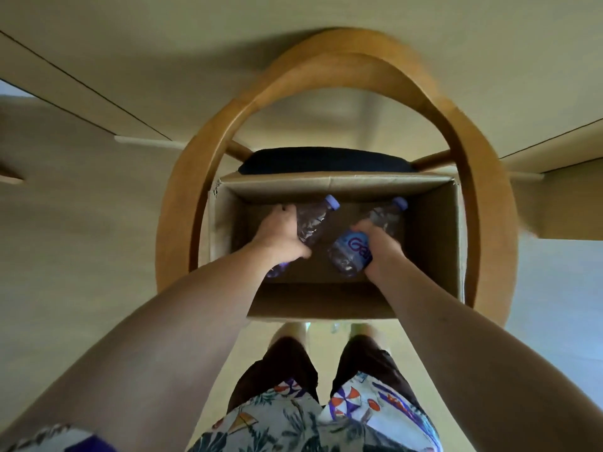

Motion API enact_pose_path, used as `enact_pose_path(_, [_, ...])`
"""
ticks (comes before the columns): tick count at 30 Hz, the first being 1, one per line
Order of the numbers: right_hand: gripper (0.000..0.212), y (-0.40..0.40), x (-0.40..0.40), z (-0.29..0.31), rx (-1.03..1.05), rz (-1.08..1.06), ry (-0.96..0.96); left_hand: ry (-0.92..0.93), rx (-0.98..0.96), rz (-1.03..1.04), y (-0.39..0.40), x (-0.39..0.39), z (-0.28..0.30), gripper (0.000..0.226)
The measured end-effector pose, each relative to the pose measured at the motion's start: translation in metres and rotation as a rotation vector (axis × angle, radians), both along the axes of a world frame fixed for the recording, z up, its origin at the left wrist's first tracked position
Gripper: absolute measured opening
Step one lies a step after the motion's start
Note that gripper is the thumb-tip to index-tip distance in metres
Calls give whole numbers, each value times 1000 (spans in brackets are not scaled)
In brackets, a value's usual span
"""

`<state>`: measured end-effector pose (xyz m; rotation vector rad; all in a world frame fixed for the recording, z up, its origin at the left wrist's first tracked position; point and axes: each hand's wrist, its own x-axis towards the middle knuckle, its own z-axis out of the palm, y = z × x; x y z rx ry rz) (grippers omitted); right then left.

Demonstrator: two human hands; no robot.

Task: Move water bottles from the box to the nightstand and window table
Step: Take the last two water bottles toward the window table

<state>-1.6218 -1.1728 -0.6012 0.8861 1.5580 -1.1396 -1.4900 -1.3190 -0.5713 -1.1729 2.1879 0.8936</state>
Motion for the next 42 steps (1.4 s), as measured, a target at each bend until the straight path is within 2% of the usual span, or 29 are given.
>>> enact_pose_path(3, [62,-1,-1,33,-18,36,46,54,3,-35,0,-9,36,70])
enact_pose_path(7, [67,3,0,85,-87,41,109,127,-14,-85,-4,-30,91,69])
enact_pose_path(12, [62,7,-10,160,-162,18,268,265,-71,-135,-13,-68,169,62])
enact_pose_path(17, [60,33,-36,236,-319,-126,454,404,-80,-169,0,-111,236,57])
enact_pose_path(22, [45,96,-60,303,-364,-269,622,525,-137,-271,57,-158,292,69])
enact_pose_path(26, [55,175,-75,338,-389,-357,732,635,-171,-371,131,-194,333,74])
enact_pose_path(29, [54,246,-81,356,-405,-464,779,713,-151,-465,202,-216,362,72])
enact_pose_path(33, [65,355,-81,376,-398,-563,876,786,-66,-528,321,-242,388,77])
enact_pose_path(37, [78,484,-74,388,-342,-663,947,817,86,-586,458,-258,400,71])
enact_pose_path(39, [68,546,-68,393,-314,-710,999,825,121,-659,525,-261,403,72])
enact_pose_path(42, [42,633,-53,399,-297,-795,1073,818,136,-816,619,-257,410,79])
